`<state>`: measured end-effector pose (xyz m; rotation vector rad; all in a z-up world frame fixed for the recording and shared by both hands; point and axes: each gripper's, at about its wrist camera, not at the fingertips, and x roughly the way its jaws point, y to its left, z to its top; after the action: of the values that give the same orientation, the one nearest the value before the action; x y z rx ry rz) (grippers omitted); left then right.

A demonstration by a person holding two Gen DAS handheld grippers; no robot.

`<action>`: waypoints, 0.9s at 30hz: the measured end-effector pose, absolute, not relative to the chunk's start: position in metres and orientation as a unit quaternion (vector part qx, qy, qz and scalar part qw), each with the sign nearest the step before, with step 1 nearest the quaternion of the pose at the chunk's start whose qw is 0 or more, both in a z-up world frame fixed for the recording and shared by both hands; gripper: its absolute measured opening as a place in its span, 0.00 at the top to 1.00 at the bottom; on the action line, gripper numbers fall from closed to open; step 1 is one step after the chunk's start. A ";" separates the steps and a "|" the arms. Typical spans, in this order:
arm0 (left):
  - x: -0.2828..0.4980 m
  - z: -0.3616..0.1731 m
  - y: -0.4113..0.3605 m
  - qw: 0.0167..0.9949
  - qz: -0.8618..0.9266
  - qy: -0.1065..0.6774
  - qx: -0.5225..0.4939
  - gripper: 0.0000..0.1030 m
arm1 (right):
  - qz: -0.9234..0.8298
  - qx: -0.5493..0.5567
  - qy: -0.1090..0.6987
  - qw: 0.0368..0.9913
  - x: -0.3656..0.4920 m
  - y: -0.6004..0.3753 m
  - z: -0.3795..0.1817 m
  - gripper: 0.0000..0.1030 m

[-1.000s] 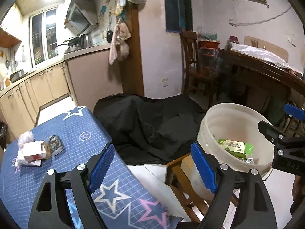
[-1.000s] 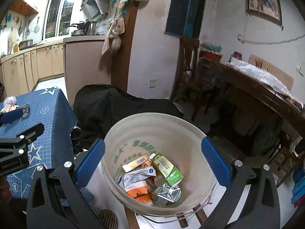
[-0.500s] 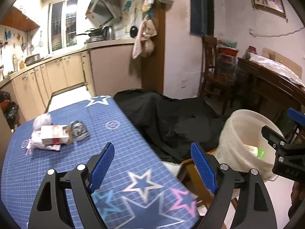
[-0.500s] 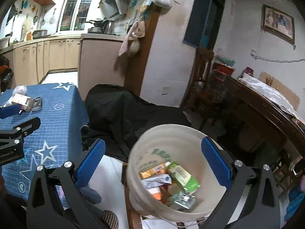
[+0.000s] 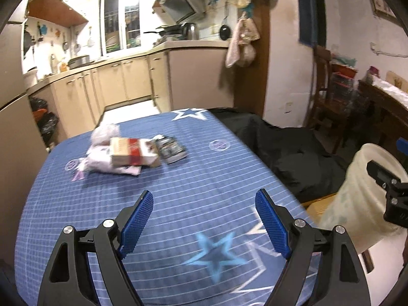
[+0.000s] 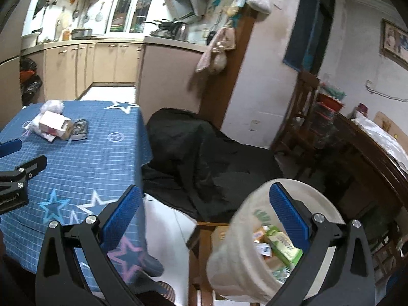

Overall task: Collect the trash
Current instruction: 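Move both open tools back over the table, then grasp the white alcohol wipes pack with the left tool while the right tool grasps the Liqun cigarette box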

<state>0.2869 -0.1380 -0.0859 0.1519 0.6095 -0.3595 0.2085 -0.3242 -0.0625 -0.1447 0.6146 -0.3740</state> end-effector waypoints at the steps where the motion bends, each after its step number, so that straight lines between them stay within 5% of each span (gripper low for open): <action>1: 0.289 -0.090 -0.131 0.936 -0.166 0.301 0.076 0.20 | -0.173 -0.073 0.304 0.934 0.215 -0.318 -0.065 0.05; 18: 0.347 -0.120 0.002 0.931 -0.017 0.363 0.019 0.20 | -0.016 -0.057 0.325 0.944 0.306 -0.236 -0.089 0.05; 27: 0.454 -0.069 0.028 0.929 0.006 0.369 0.015 0.20 | 0.023 0.001 0.342 0.939 0.351 -0.243 -0.092 0.05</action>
<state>0.4545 0.0285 -0.0686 0.0299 0.7555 0.0130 0.3506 -0.2431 -0.0923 0.0023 0.6980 0.0462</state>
